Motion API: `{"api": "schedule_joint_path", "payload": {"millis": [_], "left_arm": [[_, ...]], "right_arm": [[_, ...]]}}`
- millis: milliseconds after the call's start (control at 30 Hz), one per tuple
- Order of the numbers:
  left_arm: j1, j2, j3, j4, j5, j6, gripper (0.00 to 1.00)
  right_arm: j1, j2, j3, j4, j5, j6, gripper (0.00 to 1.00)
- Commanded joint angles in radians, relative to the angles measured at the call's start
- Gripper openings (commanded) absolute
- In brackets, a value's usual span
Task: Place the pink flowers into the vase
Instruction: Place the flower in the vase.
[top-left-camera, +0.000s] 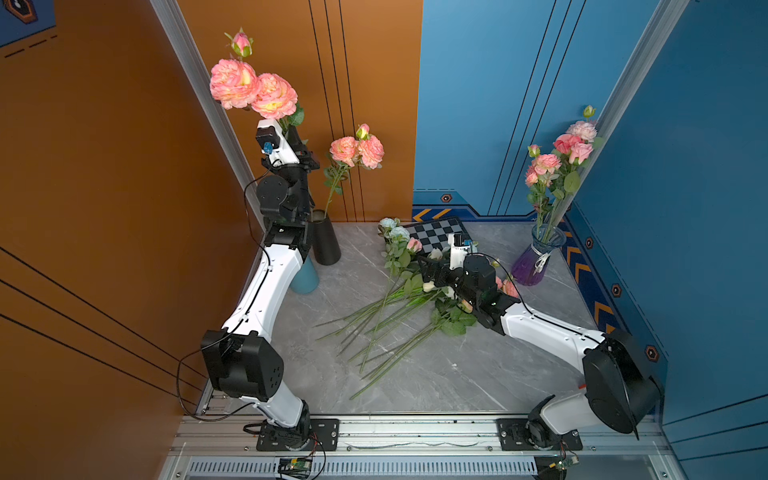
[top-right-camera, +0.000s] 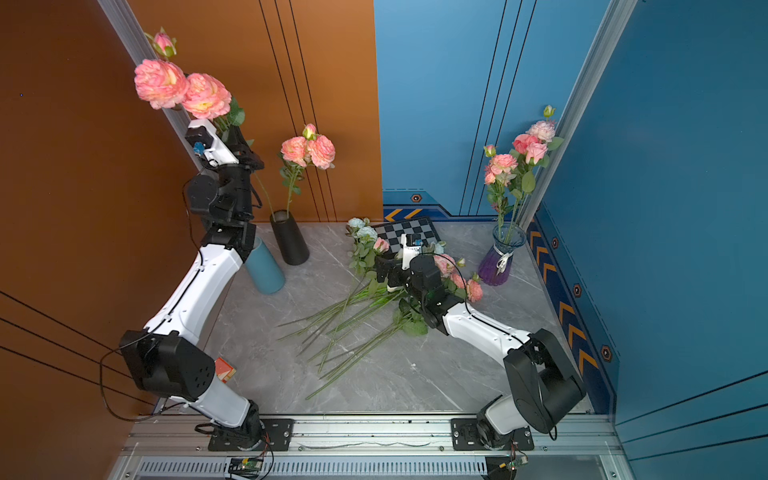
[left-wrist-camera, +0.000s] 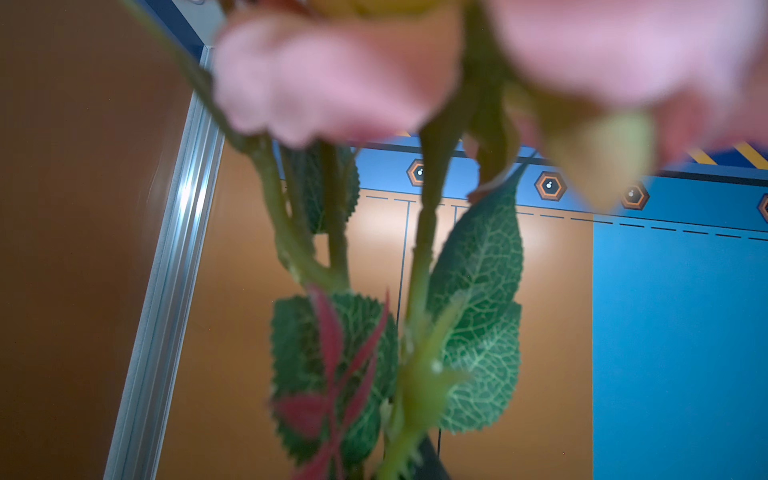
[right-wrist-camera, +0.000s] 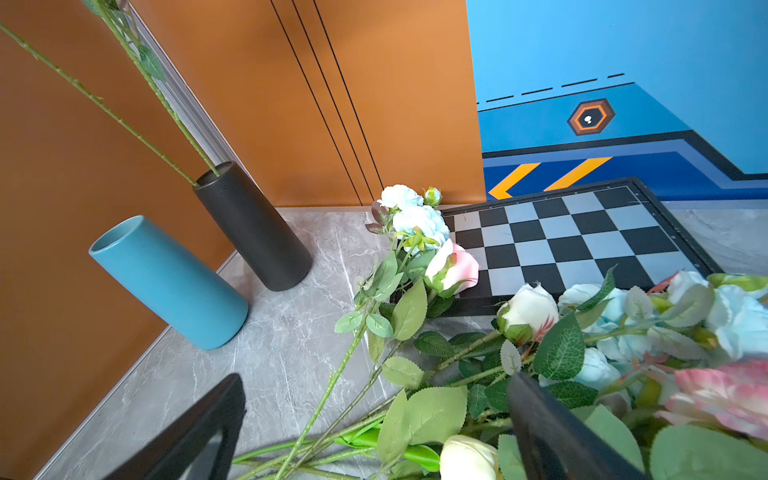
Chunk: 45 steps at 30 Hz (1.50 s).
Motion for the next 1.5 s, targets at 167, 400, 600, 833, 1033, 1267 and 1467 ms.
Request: {"api": "schedule_joint_path", "payload": {"millis": [167,400,600,833,1033,1267,1467], "left_arm": [[-0.022,-0.028,0.021,-0.003,-0.026,0.023,0.16],[-0.023,-0.033,0.012,-0.001,-0.030,0.017,0.14],[-0.036,-0.035,0.011,-0.006,-0.048,0.013,0.14],[-0.051,-0.035,0.003,-0.009,-0.075,-0.001,0.15],[-0.071,-0.048,-0.025,-0.009,-0.107,0.009,0.15],[-0.099,-0.051,-0.052,-0.006,-0.149,0.018,0.14],[-0.099,-0.062,-0.089,0.004,-0.166,0.020,0.14]], "right_arm": [[-0.007,-0.034,-0.025,0.037,-0.018,0.023,1.00],[-0.009,-0.046,-0.043,0.039,-0.015,0.025,1.00],[-0.010,-0.038,-0.041,0.051,-0.020,0.035,1.00],[-0.011,-0.036,-0.049,0.063,-0.025,0.044,1.00],[-0.015,-0.049,-0.066,0.068,-0.031,0.046,1.00],[-0.020,-0.058,-0.080,0.080,-0.037,0.054,1.00],[-0.021,-0.068,-0.098,0.083,-0.040,0.055,1.00]]}}
